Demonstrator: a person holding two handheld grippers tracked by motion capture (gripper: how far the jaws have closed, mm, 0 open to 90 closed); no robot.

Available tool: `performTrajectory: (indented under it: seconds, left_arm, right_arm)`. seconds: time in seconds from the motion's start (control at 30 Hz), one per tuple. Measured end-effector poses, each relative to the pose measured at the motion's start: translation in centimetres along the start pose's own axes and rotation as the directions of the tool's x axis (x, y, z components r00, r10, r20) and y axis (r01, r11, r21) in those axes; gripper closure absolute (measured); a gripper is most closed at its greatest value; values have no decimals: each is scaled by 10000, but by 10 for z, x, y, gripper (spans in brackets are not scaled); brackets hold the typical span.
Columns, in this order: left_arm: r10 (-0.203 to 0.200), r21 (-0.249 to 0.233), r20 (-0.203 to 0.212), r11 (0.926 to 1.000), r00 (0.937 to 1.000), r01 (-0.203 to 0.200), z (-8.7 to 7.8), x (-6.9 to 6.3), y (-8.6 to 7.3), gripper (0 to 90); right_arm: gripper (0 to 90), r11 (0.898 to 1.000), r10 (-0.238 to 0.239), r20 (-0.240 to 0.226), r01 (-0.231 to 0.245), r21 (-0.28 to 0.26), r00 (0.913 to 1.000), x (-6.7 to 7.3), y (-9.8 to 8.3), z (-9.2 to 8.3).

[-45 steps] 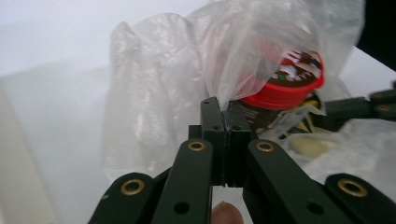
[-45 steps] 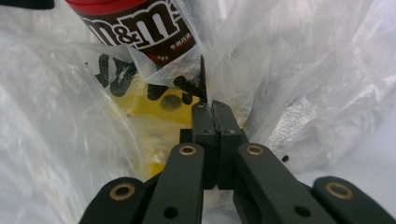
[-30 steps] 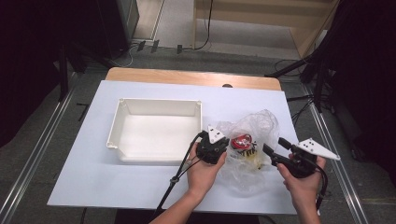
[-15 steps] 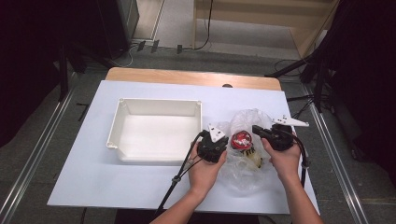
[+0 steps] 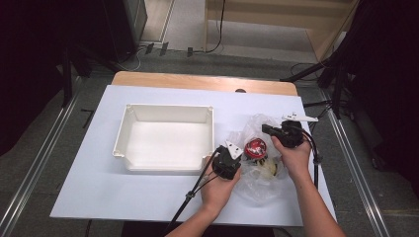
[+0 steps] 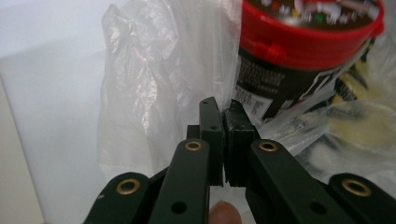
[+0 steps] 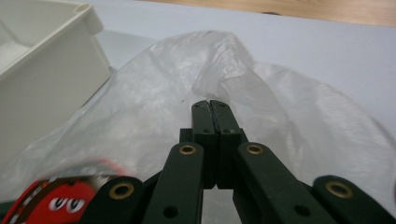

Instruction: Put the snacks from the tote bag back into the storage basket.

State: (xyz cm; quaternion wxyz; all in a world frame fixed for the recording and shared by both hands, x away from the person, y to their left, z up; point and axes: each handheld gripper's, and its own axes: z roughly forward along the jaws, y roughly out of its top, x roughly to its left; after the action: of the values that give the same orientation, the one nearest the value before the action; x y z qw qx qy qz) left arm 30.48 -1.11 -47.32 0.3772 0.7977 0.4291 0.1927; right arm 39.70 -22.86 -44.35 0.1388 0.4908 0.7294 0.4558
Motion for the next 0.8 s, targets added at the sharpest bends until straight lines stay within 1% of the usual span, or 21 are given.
performTrajectory:
  seconds: [0.07,0.13,0.17,0.2,0.27,0.3,0.33,0.37,0.43,0.5,0.53,0.57,0.6,0.63,0.67,0.7,0.73,0.77,0.8]
  left_arm:
    - [267,71,-123,9996,9996,-266,0,-2,-3,895]
    - [366,74,-113,9993,9993,-365,-2,-3,-4,895]
    - [309,166,-101,9994,9995,-308,-2,-2,-5,895]
    - [256,203,-52,9995,9997,-255,-2,-1,-6,896]
    - [253,311,-71,9992,9997,-251,-3,1,-9,899]
    - [276,290,-101,9992,9996,-273,-4,1,-12,899]
    - [338,266,-110,9991,9994,-335,-5,1,-13,899]
    - [504,294,-158,9983,9986,-500,-6,0,-13,898]
    - [609,331,-142,9976,9980,-604,-6,-1,-14,894]
    - [601,271,-44,9978,9982,-600,-7,0,-14,883]
    - [610,254,-28,9978,9981,-610,-8,0,-14,856]
    - [564,-21,78,9984,9984,-563,-10,0,-15,827]
    - [590,-221,152,9980,9981,-587,-13,1,-16,788]
    - [470,-606,332,9971,9983,-449,-18,2,-17,763]
    - [436,-805,474,9960,9979,-397,-20,3,-17,723]
    - [380,-959,520,9948,9979,-329,-24,3,-18,691]
    - [358,-1055,543,9940,9979,-299,-26,3,-19,654]
    - [237,-1187,650,9928,9976,-159,-28,3,-19,618]
    - [241,-1180,733,9929,9970,-153,-29,3,-19,583]
  right_arm:
    - [900,9998,107,155,-110,142,9998,-3,0,4]
    - [900,9989,131,383,-148,436,9992,-8,-2,9]
    - [900,9983,135,427,-159,559,9990,-11,-4,11]
    - [900,9972,136,582,-178,725,9982,-13,-6,13]
    - [900,9954,183,719,-250,929,9972,-17,-12,15]
    - [900,9947,144,771,-221,999,9969,-18,-14,17]
    - [900,9928,27,945,-139,1186,9955,-19,-18,18]
    - [900,9920,-28,1009,-100,1258,9949,-19,-20,20]
    - [900,9873,-294,1188,102,1588,9925,-19,-26,23]
    - [900,9891,-266,1189,88,1473,9926,-20,-28,22]
    - [900,9888,-147,1225,-37,1491,9924,-21,-28,21]
    - [895,9893,-108,1229,-73,1459,9924,-21,-28,20]
    - [842,9915,-31,1212,-128,1297,9926,-22,-28,16]
    - [793,9926,76,1132,-212,1195,9935,-22,-28,14]
    - [726,9945,309,1007,-407,965,9944,-23,-28,9]
    - [692,9952,445,959,-525,820,9944,-22,-27,5]
    - [676,9967,483,945,-541,600,9944,-21,-27,-1]
    - [661,9979,467,969,-508,408,9942,-19,-26,-7]
    - [659,9982,526,957,-551,230,9940,-16,-26,-14]
